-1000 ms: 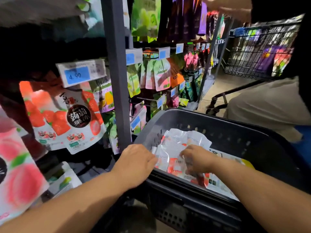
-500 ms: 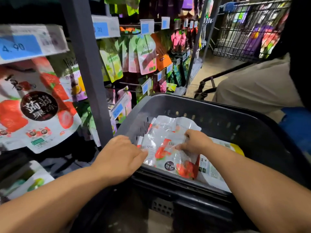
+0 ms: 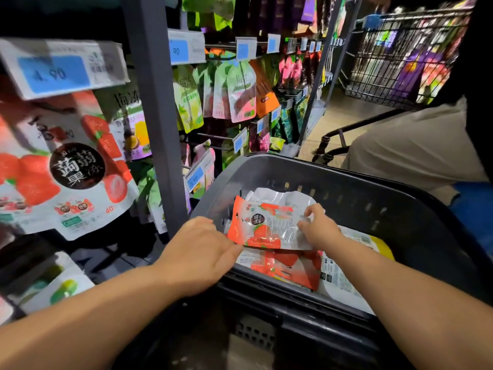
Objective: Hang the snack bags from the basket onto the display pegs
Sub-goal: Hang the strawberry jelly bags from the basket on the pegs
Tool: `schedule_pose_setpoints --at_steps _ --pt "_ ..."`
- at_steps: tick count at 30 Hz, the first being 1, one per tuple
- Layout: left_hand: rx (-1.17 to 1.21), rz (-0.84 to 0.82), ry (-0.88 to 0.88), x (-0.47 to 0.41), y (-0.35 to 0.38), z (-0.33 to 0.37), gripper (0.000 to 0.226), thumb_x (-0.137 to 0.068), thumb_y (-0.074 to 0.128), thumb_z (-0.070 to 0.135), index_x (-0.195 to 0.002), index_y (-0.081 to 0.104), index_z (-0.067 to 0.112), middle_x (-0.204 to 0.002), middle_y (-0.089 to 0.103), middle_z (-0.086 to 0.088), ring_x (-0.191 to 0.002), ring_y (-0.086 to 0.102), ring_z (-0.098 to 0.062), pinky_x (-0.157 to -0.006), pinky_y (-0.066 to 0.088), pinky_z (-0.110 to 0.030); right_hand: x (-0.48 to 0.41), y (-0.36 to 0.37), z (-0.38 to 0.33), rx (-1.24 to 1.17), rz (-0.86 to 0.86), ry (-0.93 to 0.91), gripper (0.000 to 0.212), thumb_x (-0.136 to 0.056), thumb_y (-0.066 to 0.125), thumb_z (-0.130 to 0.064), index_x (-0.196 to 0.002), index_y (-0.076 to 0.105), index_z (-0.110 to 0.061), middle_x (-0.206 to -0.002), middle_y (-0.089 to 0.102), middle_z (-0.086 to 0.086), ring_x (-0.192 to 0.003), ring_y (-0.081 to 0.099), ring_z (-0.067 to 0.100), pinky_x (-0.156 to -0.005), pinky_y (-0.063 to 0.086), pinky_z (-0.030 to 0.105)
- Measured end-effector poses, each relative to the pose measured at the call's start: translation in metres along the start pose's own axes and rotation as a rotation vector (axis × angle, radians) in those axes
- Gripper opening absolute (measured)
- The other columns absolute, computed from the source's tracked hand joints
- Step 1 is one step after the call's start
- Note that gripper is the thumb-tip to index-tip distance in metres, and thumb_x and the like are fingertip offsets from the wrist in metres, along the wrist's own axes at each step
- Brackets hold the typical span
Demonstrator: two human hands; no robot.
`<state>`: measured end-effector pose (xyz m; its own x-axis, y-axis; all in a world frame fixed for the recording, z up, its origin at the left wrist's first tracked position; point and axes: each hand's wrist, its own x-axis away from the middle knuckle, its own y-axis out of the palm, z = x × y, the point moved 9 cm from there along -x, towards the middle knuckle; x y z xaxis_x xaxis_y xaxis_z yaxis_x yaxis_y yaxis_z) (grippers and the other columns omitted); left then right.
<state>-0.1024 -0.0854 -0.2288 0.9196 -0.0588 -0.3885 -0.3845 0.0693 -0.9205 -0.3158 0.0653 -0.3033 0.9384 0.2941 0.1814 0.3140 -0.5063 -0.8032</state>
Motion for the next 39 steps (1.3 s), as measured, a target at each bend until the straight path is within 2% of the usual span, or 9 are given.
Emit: schedule_pose_setpoints --at_steps 3,7,11,17,20,25,30,33,39 --pt "-0.008 -0.042 -0.008 0.001 0.004 -0.002 0.057 -0.096 0.017 0.048 -0.056 0.041 0.016 -0.048 0.030 0.001 -0.056 0.031 -0.019 -0.085 0.035 -0.029 0.006 0.009 -0.011 0.127 -0.080 -0.071 0.030 -0.093 0.063 -0.038 -0.117 0.051 -0.025 -0.120 0.057 0.015 -0.087 0.055 0.027 -0.073 0.041 0.029" --pt "0.000 -0.059 -0.014 0.001 0.005 -0.003 0.057 -0.095 0.014 0.050 -0.057 0.040 0.017 -0.049 0.032 0.002 -0.056 0.031 -0.018 -0.086 0.037 -0.033 0.018 0.014 -0.018 0.240 -0.186 -0.177 0.097 -0.064 0.086 -0.055 -0.146 0.039 -0.030 -0.143 0.036 0.009 -0.124 0.050 0.030 -0.098 0.045 0.038" --pt "-0.026 -0.024 0.009 0.000 -0.001 0.001 0.053 -0.096 0.017 0.047 -0.055 0.036 0.019 -0.047 0.027 0.004 -0.055 0.030 -0.019 -0.072 0.021 -0.027 0.024 0.019 -0.022 0.343 -0.210 -0.225 0.116 -0.057 0.092 -0.051 -0.152 0.030 -0.030 -0.157 0.012 0.004 -0.136 0.043 0.029 -0.106 0.042 0.040" --pt "0.004 -0.006 0.021 0.000 -0.004 0.003 0.052 -0.096 0.016 0.048 -0.054 0.032 0.021 -0.049 0.032 0.004 -0.060 0.039 -0.022 -0.068 0.016 -0.028 0.029 0.009 -0.048 0.687 0.041 -0.477 0.087 -0.074 0.058 -0.081 -0.146 0.044 -0.035 -0.155 0.031 -0.001 -0.141 0.027 0.024 -0.113 0.030 0.038" --pt "0.019 0.015 0.025 0.001 -0.005 0.003 0.053 -0.097 0.019 0.045 -0.056 0.040 0.018 -0.051 0.042 0.001 -0.060 0.042 -0.023 -0.069 0.017 -0.028 0.031 0.014 -0.058 0.726 0.064 -0.620 0.072 -0.084 0.053 -0.072 -0.145 0.046 -0.035 -0.149 0.043 -0.004 -0.140 0.030 0.022 -0.113 0.028 0.035" --pt "0.042 -0.007 0.019 0.002 -0.002 0.003 0.050 -0.096 0.017 0.046 -0.055 0.029 0.020 -0.049 0.032 0.002 -0.059 0.037 -0.022 -0.076 0.022 -0.027 0.035 0.024 -0.067 0.640 0.044 -0.733 0.045 -0.100 0.042 -0.048 -0.141 0.054 -0.034 -0.142 0.056 -0.008 -0.133 0.049 0.020 -0.105 0.036 0.039" --pt "0.027 -0.053 0.001 0.003 0.000 0.004 0.059 -0.091 0.006 0.052 -0.058 0.040 0.018 -0.052 0.034 0.004 -0.067 0.042 -0.021 -0.077 0.015 -0.023 0.044 0.002 -0.071 0.366 0.178 -0.729 0.043 -0.097 0.038 -0.041 -0.126 0.067 -0.029 -0.120 0.072 -0.001 -0.112 0.065 0.029 -0.090 0.050 0.039" --pt "0.031 -0.060 0.011 0.003 0.002 0.005 0.064 -0.092 0.004 0.053 -0.060 0.045 0.017 -0.053 0.036 0.004 -0.067 0.042 -0.020 -0.082 0.021 -0.025 0.041 -0.019 -0.059 0.103 0.237 -0.583 0.036 -0.103 0.041 -0.041 -0.128 0.065 -0.032 -0.121 0.070 -0.003 -0.111 0.062 0.025 -0.080 0.044 0.029" --pt "0.097 -0.057 -0.028 0.004 0.003 0.001 0.067 -0.095 0.005 0.056 -0.070 0.051 0.013 -0.060 0.048 -0.002 -0.071 0.047 -0.021 -0.079 0.015 -0.017 0.036 -0.052 -0.044 -0.569 0.283 -0.380 0.020 -0.104 0.048 -0.020 -0.100 0.067 -0.025 -0.095 0.069 -0.003 -0.097 0.063 0.024 -0.081 0.049 0.020"
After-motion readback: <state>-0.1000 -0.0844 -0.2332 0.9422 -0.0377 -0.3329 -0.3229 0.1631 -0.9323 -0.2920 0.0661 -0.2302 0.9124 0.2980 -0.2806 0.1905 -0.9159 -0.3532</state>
